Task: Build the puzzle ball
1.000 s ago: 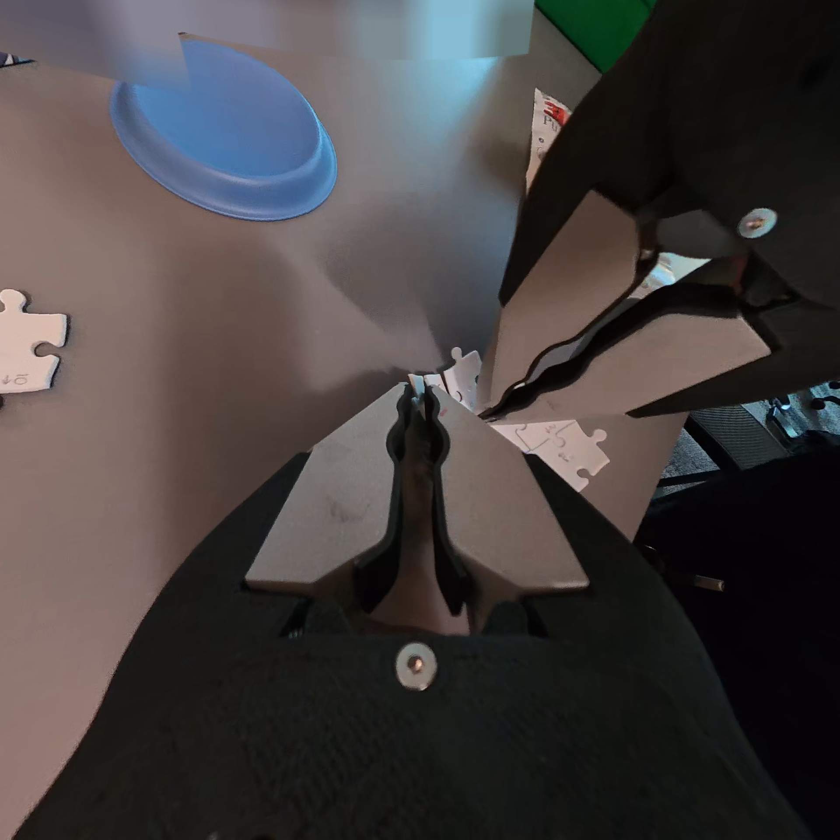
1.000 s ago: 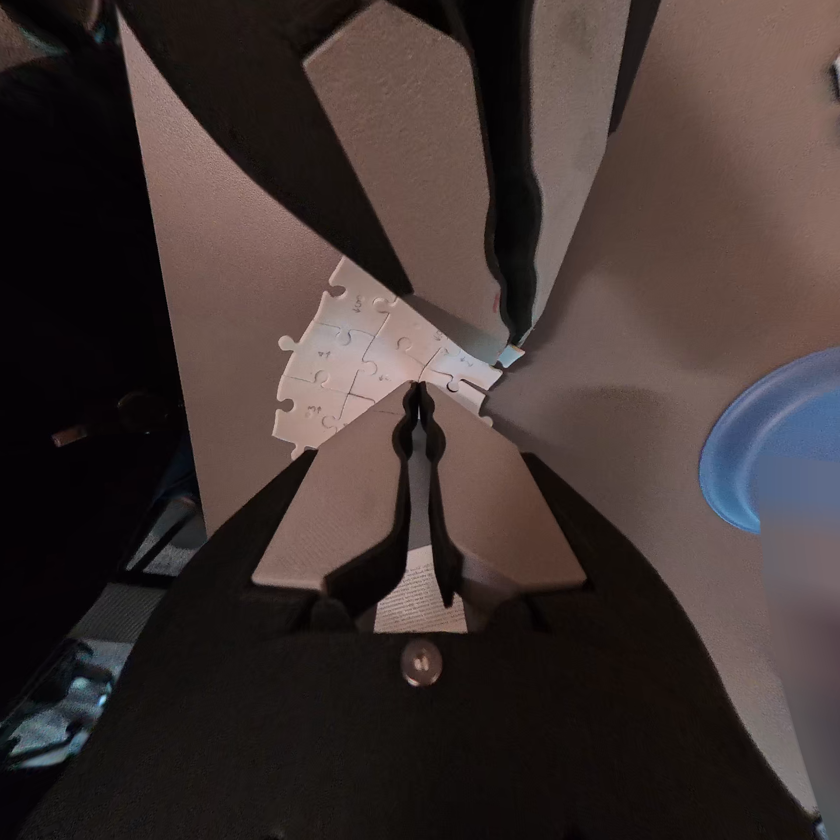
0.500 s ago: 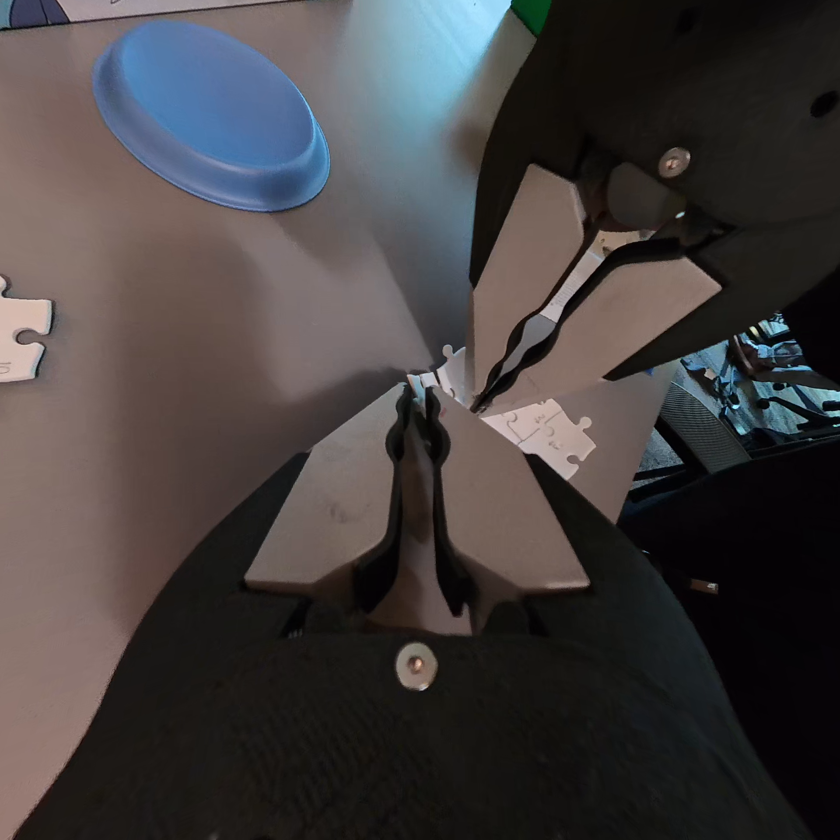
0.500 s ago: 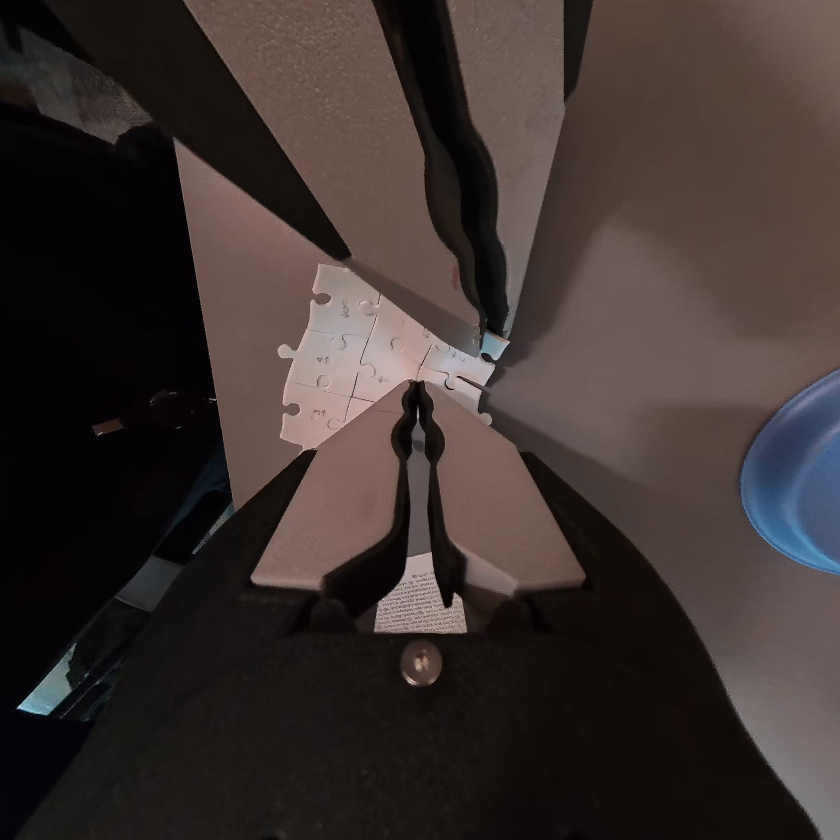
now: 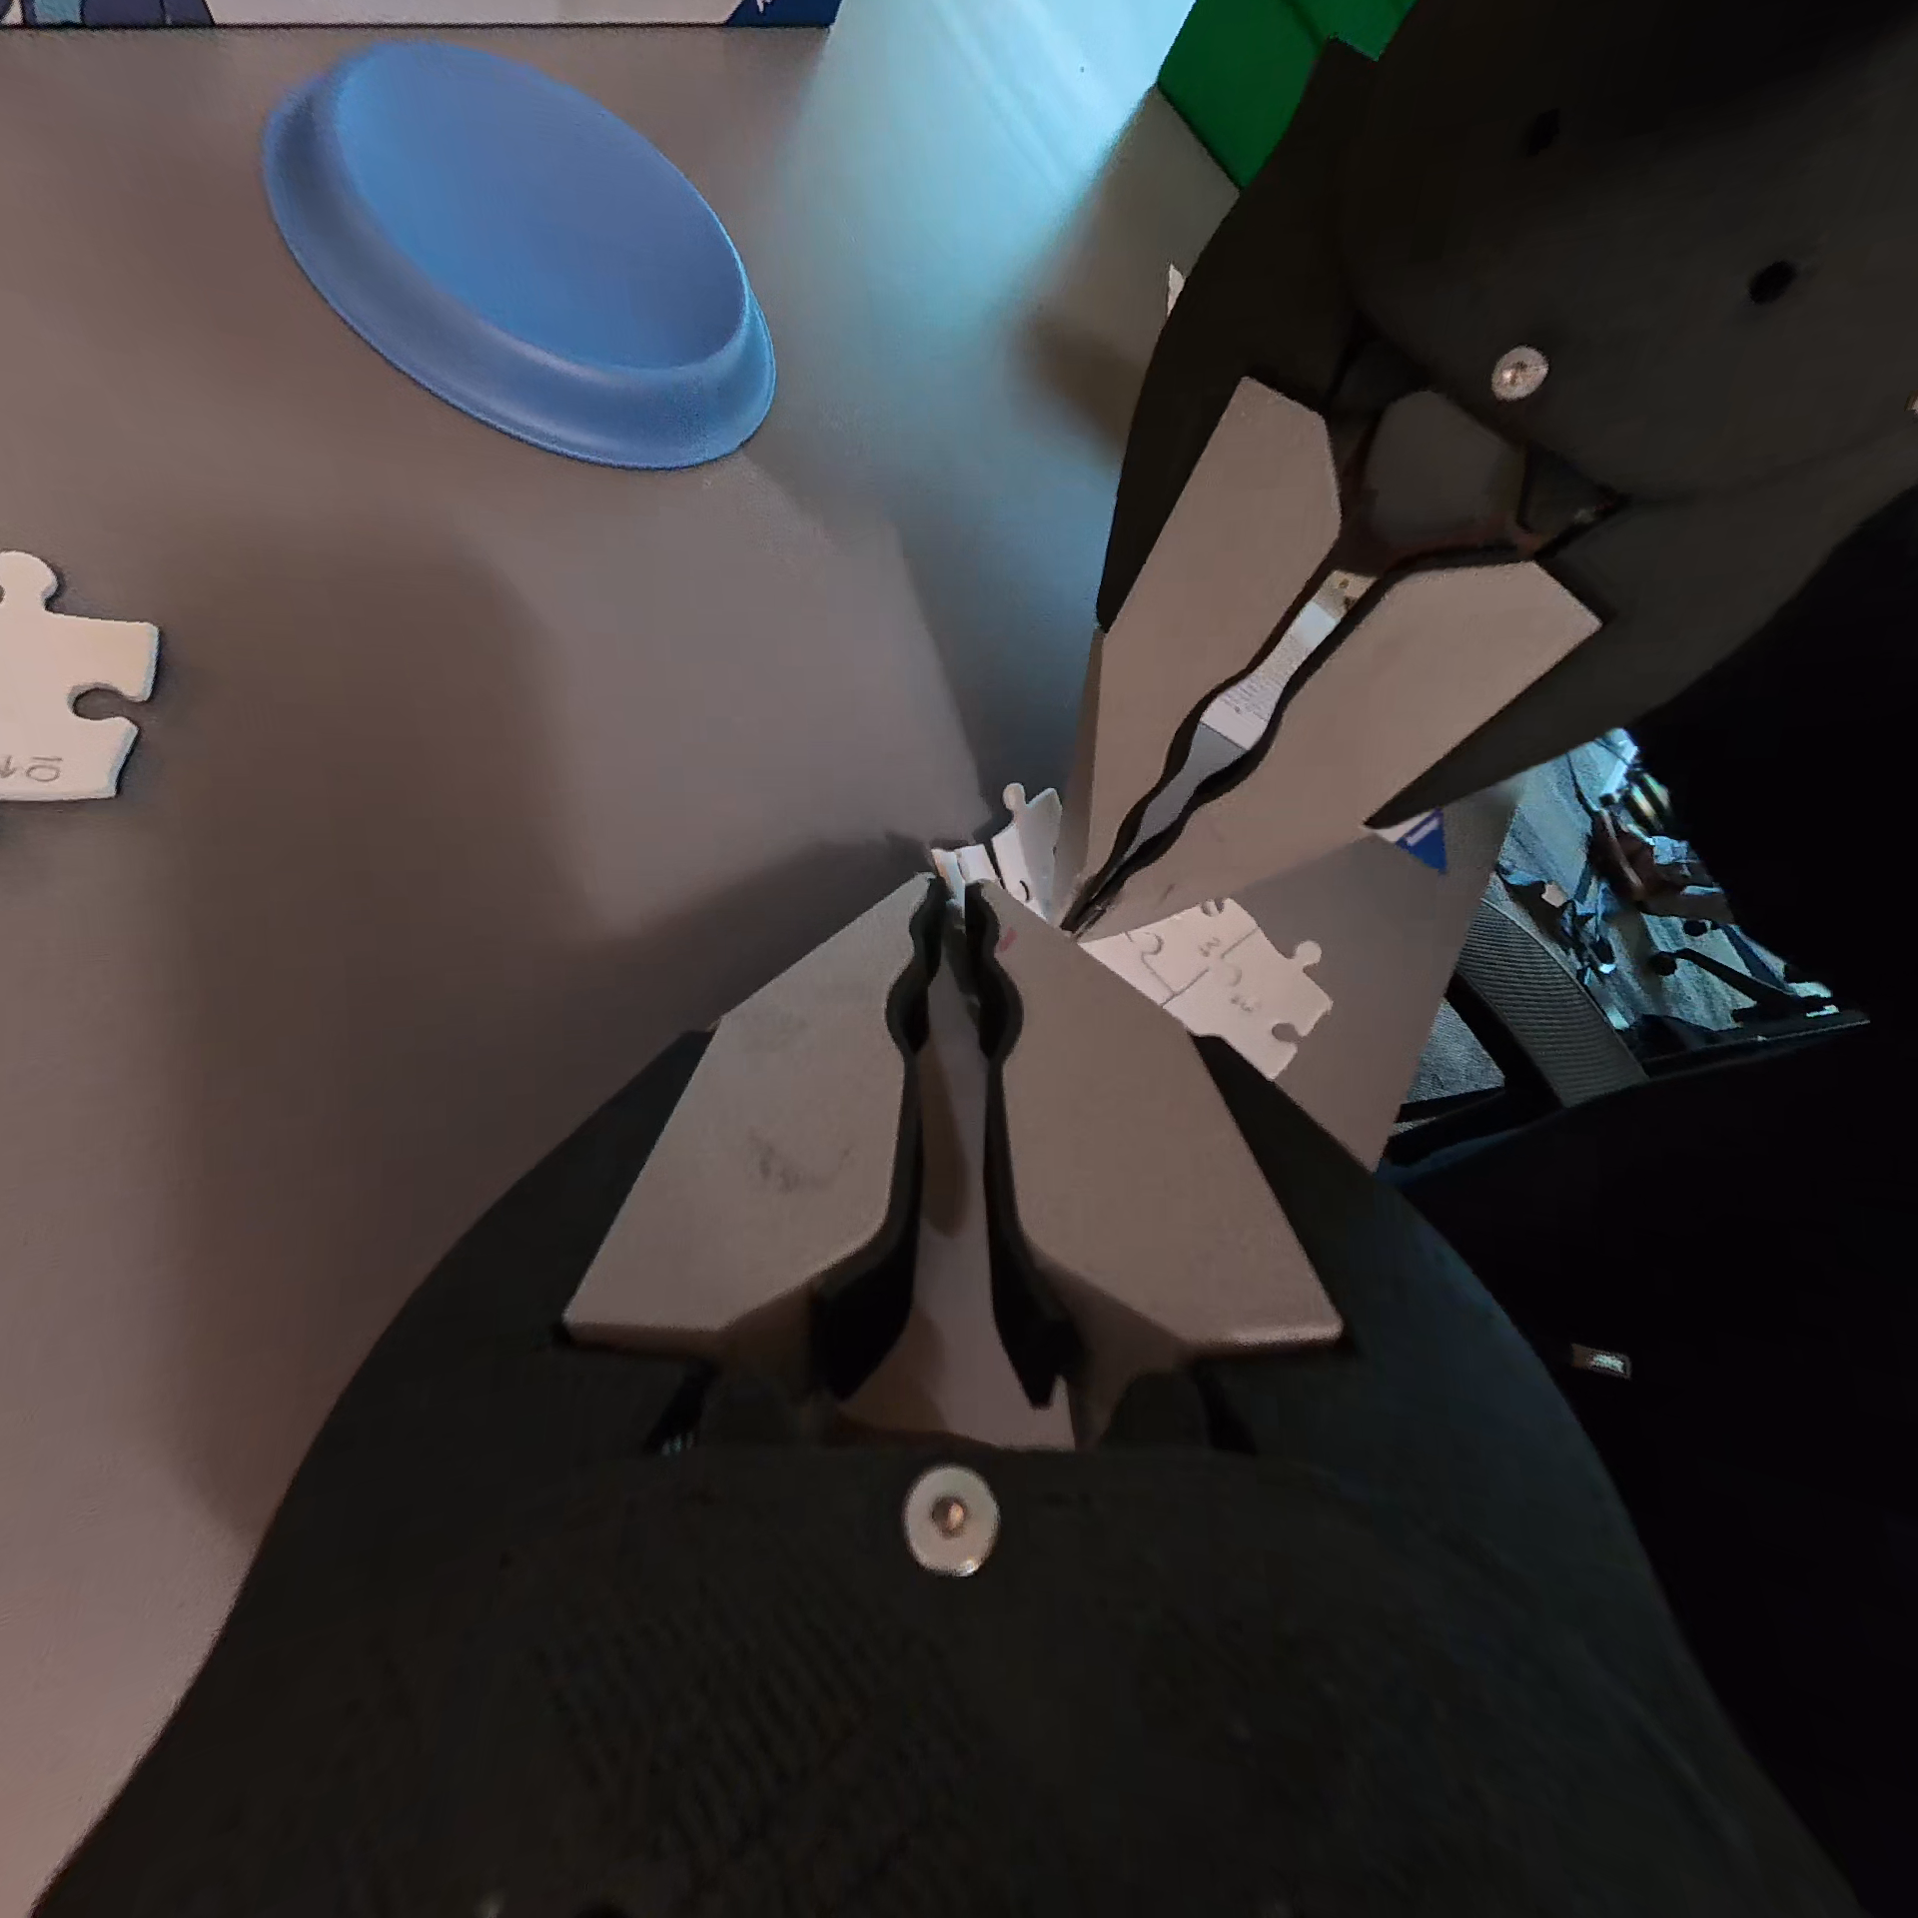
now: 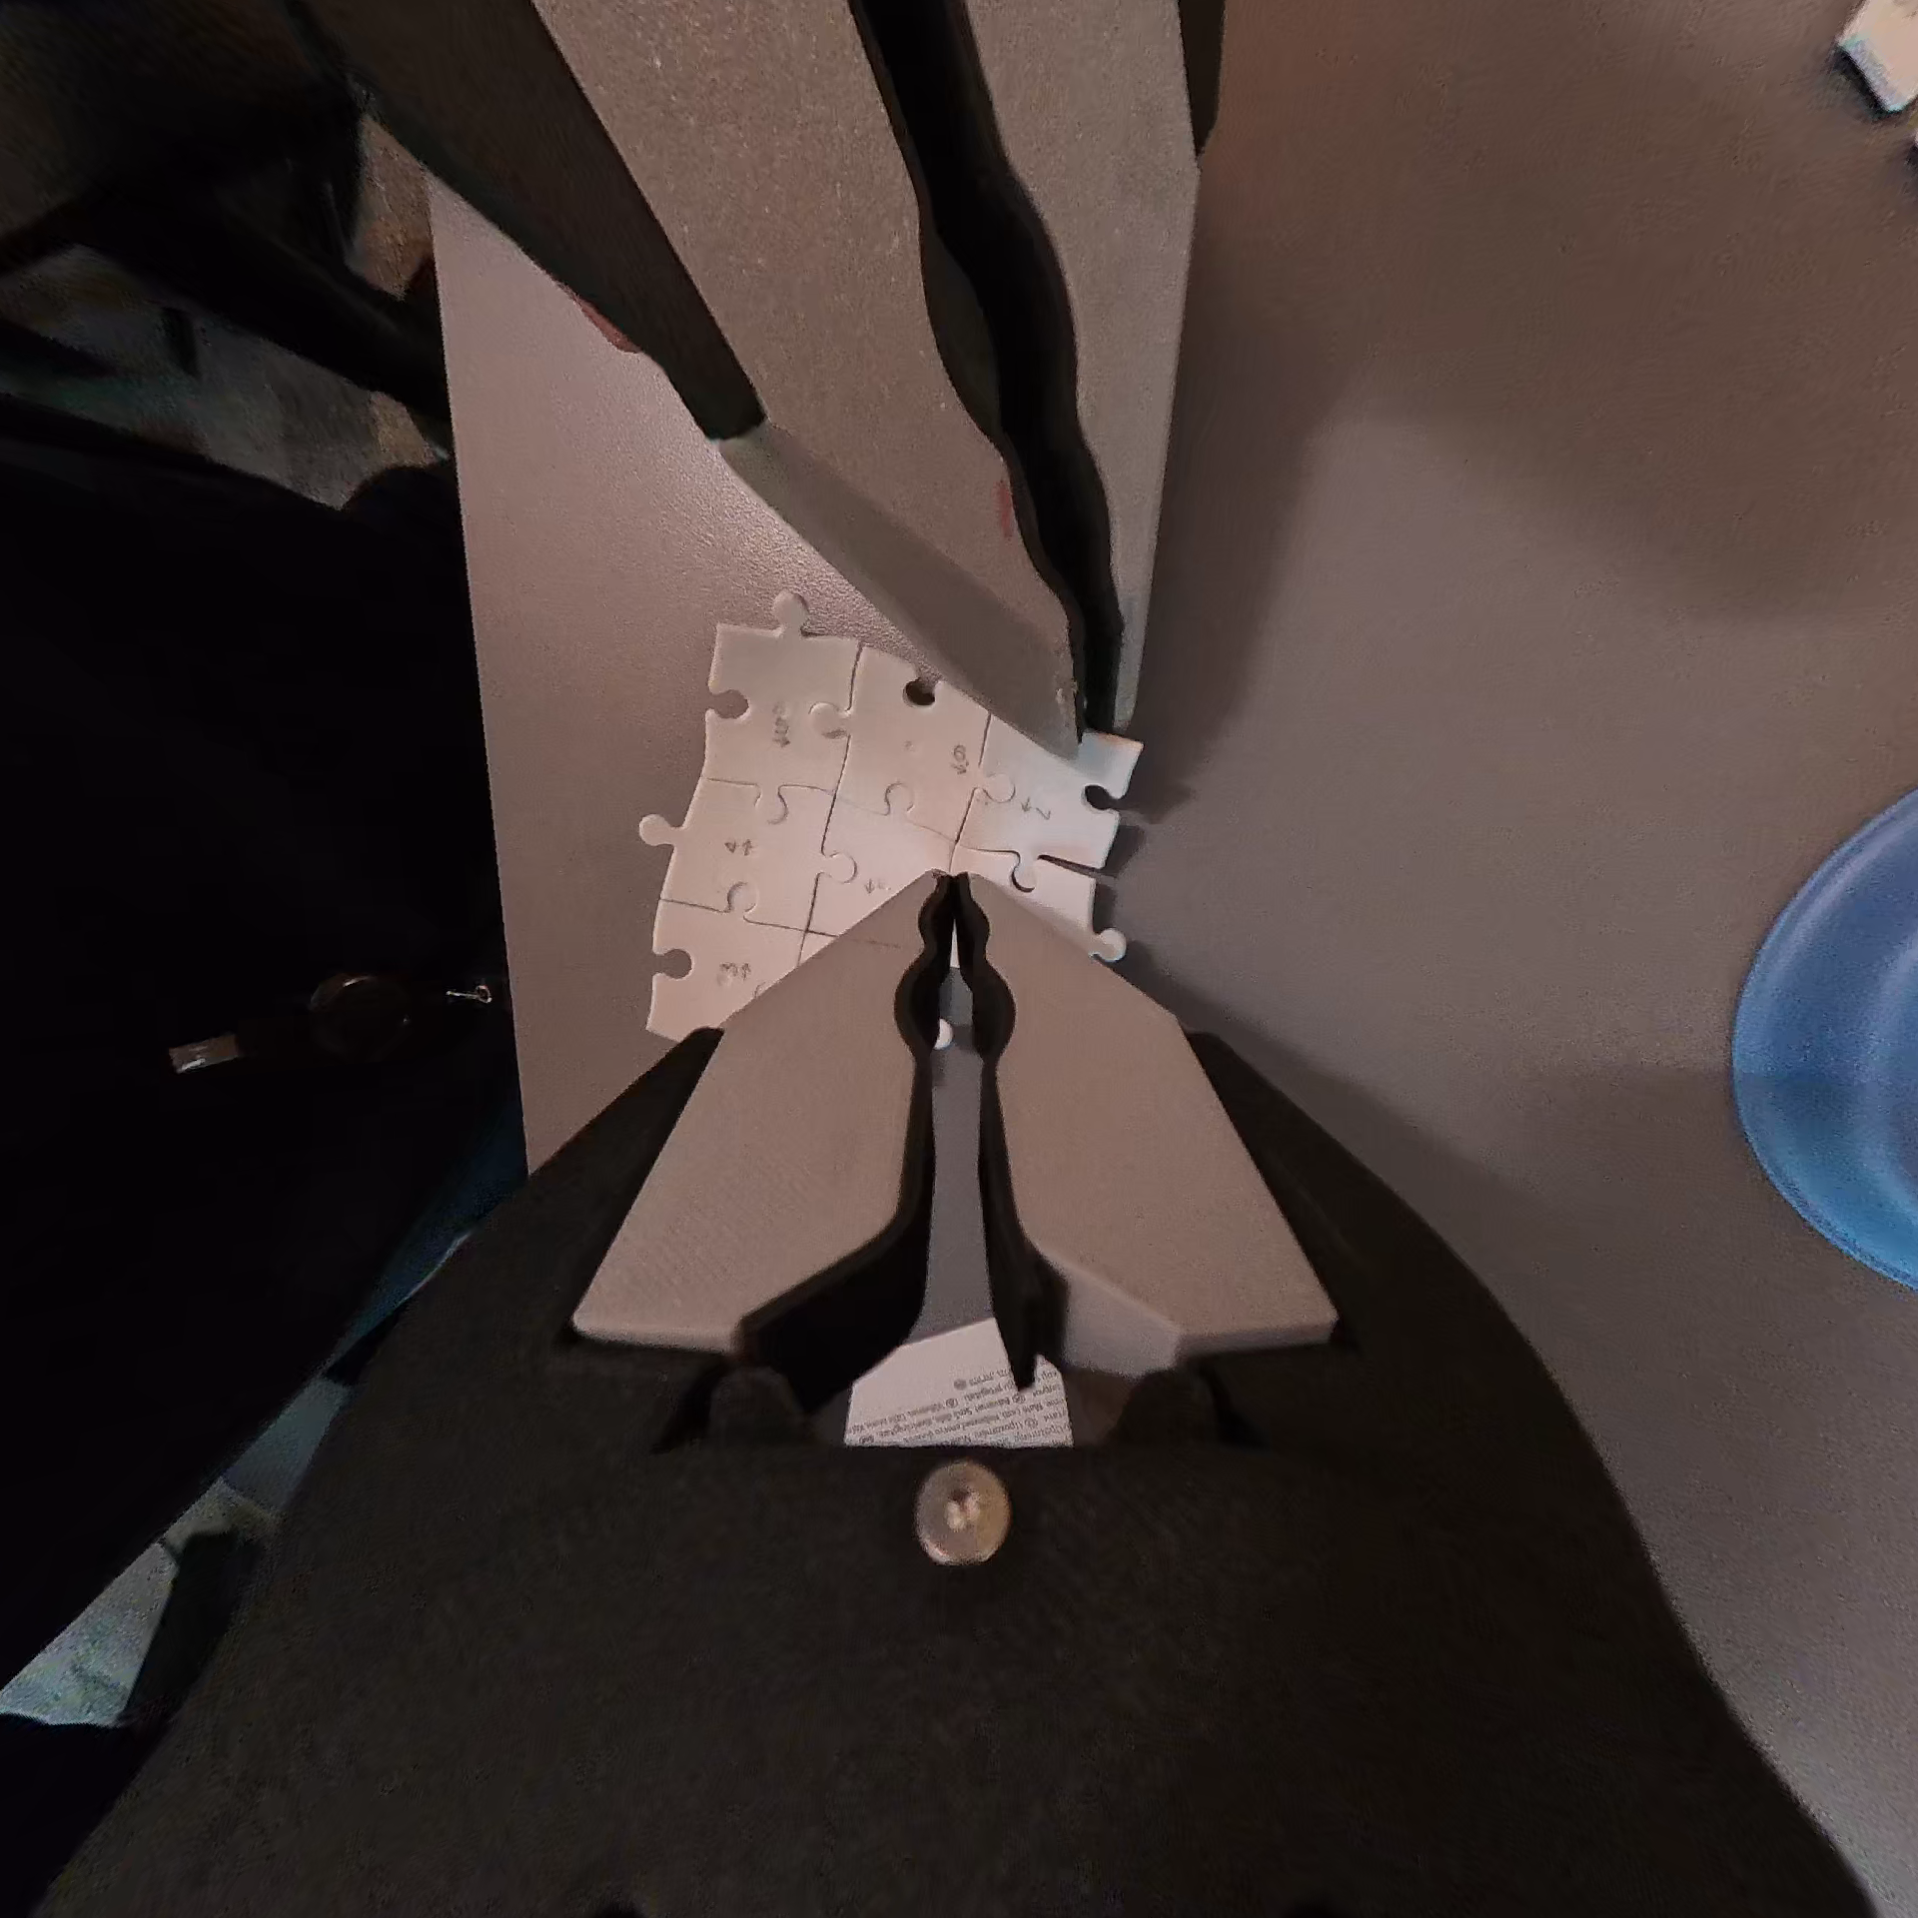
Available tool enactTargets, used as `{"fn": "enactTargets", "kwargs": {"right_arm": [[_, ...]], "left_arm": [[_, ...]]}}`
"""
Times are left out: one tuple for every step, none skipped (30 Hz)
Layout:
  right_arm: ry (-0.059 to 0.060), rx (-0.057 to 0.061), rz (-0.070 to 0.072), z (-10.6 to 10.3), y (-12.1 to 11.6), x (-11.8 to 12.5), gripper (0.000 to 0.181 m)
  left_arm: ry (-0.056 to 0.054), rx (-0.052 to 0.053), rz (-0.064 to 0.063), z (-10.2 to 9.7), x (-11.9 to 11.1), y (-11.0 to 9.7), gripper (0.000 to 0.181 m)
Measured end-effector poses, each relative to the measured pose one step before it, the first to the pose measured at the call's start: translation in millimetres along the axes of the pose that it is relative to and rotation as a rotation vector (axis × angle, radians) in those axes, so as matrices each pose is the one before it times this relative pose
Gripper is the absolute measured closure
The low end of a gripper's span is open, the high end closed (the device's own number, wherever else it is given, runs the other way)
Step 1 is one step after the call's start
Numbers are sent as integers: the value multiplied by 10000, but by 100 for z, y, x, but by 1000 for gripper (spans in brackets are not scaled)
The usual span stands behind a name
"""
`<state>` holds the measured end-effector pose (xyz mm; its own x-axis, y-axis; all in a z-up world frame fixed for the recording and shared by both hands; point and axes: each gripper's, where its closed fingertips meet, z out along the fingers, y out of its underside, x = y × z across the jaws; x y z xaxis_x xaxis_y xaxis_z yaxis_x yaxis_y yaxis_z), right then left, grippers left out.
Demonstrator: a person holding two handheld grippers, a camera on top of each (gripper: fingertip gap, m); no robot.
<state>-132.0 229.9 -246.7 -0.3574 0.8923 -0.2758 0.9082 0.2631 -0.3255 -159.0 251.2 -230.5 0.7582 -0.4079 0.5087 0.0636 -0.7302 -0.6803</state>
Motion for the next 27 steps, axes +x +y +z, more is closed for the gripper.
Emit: {"fn": "enactTargets", "kwargs": {"right_arm": [[39, 166, -17, -15, 36, -10, 181], [106, 102, -74, -12, 31, -7, 181], [138, 40, -103, -19, 18, 12, 181], [139, 8, -91, -9, 4, 36, 181], [125, -8, -71, -8, -11, 41, 181], [144, -26, -71, -12, 8, 74, 181], [223, -47, -82, -82, 60, 178, 181], [235, 26, -77, -228, 26, 206, 181], [108, 224, -17, -437, -184, 66, 181], [-28, 417, 87, -622, -410, -60, 181], [-113, 470, 170, -729, -444, -138, 181], [-83, 434, 198, -729, -356, -61, 181], [37, 395, 218, -657, -253, 160, 181], [108, 322, 260, -540, -93, 314, 181], [79, 250, 308, -398, 70, 341, 181], [-13, 209, 342, -270, 187, 248, 181], [-52, 176, 360, -152, 299, 228, 181], [-35, 147, 350, -40, 383, 314, 181], [1, 127, 349, 35, 446, 462, 181], [-13, 142, 369, 74, 437, 517, 181], [-87, 119, 388, 96, 459, 421, 181], [-193, 111, 370, 86, 437, 249, 181], [-273, 153, 336, 59, 313, 57, 181], [-338, 128, 274, 64, 261, -143, 181], [-303, 27, 219, 83, 284, -192, 181], [-192, -13, 162, 99, 238, -93, 181], [-94, -3, 116, 83, 161, -4, 181]], "left_arm": [[33, -29, 4, -15, 50, 56, 180], [24, -22, 3, -21, 34, 52, 180], [17, -10, 2, -42, 23, 42, 180], [6, 2, -2, -55, 29, 41, 180], [-4, 18, -7, -62, 7, 25, 180], [7, 18, -9, -63, 25, 25, 179], [16, 18, -11, -62, 38, 24, 179], [21, 24, -16, -46, 51, 23, 179], [-6, 35, -14, -49, 22, -7, 179], [-13, 29, -1, -40, 19, 3, 179], [-7, 23, -3, -27, 26, 12, 179], [-1, 8, -5, -17, 18, 18, 179], [8, -2, 3, 1, 44, 28, 179], [4, -12, 13, 1, 39, 42, 179], [5, -28, 17, 20, 39, 43, 179], [5, -29, 15, 35, 28, 38, 179], [4, -25, 11, 31, 22, 31, 179], [7, -11, 8, 17, 22, 10, 179], [18, 8, 9, 13, 28, -25, 179], [18, 11, -2, 20, 31, -36, 179], [34, 6, -4, 45, 44, -44, 178], [48, -4, 5, 63, 75, -35, 177], [16, -19, 18, 78, 42, -48, 177], [-11, -23, 34, 100, -2, -56, 176], [3, -30, 30, 103, 0, -54, 175], [16, -35, 13, 131, 3, -77, 174], [25, -28, -10, 149, -8, -68, 174]]}}
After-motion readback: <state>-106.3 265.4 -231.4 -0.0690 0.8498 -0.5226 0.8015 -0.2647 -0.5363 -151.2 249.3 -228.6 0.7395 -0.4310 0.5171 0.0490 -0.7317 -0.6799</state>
